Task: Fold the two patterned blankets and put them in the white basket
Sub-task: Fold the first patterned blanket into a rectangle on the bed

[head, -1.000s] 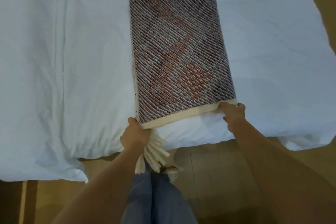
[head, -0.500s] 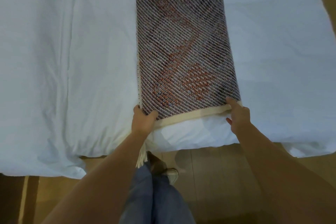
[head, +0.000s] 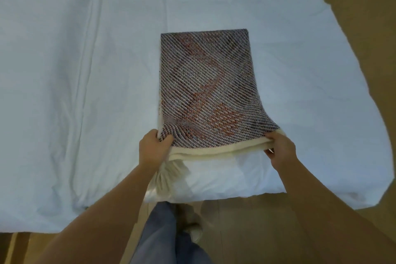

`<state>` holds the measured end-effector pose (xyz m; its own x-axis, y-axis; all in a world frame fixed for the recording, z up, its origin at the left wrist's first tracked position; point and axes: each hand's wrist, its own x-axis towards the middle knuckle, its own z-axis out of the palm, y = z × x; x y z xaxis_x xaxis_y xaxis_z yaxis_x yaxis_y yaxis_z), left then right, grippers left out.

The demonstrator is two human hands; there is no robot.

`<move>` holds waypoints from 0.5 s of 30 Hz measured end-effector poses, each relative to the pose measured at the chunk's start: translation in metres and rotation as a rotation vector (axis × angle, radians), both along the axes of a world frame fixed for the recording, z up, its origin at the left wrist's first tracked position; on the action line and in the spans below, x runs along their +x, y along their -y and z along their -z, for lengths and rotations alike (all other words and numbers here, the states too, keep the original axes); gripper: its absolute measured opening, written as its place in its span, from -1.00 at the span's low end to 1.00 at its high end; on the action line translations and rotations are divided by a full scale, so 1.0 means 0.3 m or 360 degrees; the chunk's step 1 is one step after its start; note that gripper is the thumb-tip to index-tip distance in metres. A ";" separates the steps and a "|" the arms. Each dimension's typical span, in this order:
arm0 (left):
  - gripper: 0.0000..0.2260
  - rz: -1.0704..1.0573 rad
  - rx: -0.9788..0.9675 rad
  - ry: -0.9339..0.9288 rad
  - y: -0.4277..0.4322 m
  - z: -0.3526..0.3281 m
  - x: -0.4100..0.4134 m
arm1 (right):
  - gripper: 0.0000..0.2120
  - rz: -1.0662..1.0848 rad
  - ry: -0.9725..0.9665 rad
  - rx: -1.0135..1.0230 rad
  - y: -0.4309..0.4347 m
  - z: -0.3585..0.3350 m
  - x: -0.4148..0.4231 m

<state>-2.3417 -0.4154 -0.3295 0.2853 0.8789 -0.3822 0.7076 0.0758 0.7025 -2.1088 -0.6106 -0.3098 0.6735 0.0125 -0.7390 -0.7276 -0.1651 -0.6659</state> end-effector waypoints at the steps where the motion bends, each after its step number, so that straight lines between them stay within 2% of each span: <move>1: -0.75 -0.0031 0.0093 0.0025 -0.025 -0.030 0.027 | -0.69 -0.0001 0.0020 0.0043 -0.012 -0.030 0.017; 5: -0.75 -0.0217 0.0238 0.0228 -0.164 -0.163 0.139 | -0.93 0.0037 0.0089 0.0212 -0.078 -0.150 0.110; 9: -0.65 -0.0247 0.0293 0.0401 -0.329 -0.259 0.247 | -0.90 -0.0035 0.0230 0.0157 -0.206 -0.247 0.220; 15: -0.62 -0.0320 0.0372 0.0325 -0.608 -0.286 0.462 | -0.85 -0.0108 0.0452 0.0013 -0.506 -0.312 0.434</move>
<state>-2.2031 -0.2331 -0.2438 0.1479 0.9820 -0.1177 0.5382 0.0199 0.8426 -1.9786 -0.4587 -0.2163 0.8508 0.0696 -0.5208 -0.4994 -0.2010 -0.8427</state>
